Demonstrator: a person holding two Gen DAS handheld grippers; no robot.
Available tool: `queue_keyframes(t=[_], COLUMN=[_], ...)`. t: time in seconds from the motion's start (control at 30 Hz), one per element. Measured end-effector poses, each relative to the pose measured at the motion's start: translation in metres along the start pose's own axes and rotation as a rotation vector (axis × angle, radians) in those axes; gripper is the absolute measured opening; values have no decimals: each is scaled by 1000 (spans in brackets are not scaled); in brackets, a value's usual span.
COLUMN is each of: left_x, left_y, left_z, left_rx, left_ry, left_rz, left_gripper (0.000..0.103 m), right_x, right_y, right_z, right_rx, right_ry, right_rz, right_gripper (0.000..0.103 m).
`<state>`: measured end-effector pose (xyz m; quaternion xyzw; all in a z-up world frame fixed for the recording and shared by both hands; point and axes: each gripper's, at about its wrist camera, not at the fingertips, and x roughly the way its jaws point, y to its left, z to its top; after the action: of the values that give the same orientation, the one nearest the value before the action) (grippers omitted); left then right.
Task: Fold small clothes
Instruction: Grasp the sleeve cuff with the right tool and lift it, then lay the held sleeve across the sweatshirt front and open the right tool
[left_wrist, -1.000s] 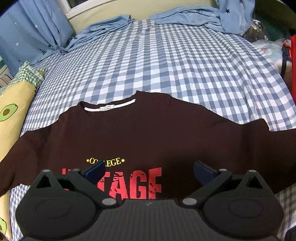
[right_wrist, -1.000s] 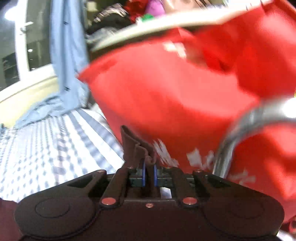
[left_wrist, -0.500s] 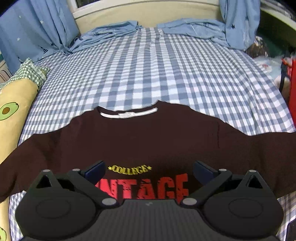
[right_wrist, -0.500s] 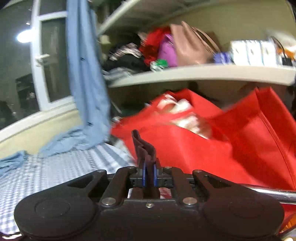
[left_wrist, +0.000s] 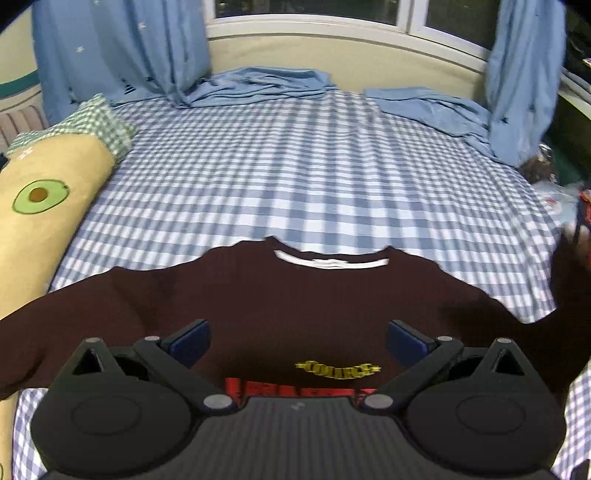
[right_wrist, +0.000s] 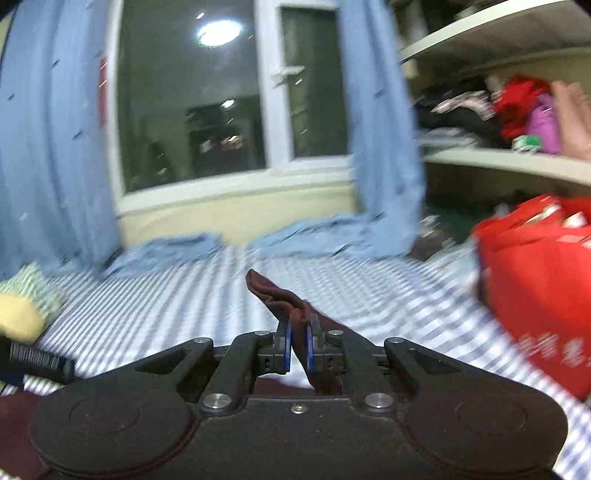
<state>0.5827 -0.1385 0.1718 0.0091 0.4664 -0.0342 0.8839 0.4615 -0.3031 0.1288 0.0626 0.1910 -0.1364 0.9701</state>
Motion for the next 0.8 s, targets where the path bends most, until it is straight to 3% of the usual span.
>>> queue_keyframes(t=[0.2, 0.43, 0.53, 0.67, 0.8], left_x=[20, 43, 54, 68, 82], left_y=[33, 38, 32, 14, -13], left_z=[-9, -22, -29, -41, -58], left_rx=[-26, -3, 17, 43, 68], left_ry=[25, 36, 37, 38, 59], left_rz=[16, 14, -1, -29, -54], left_gripper=[102, 102, 102, 102, 102], right_x=[27, 41, 40, 23, 3], right_y=[75, 119, 116, 82, 30], right_z=[-63, -130, -148, -144, -137], right_rx=[-85, -194, -177, -154, -184], right_ry=[153, 308, 356, 350, 324], right_rz=[85, 136, 142, 144, 75], right_gripper=[7, 10, 25, 62, 78])
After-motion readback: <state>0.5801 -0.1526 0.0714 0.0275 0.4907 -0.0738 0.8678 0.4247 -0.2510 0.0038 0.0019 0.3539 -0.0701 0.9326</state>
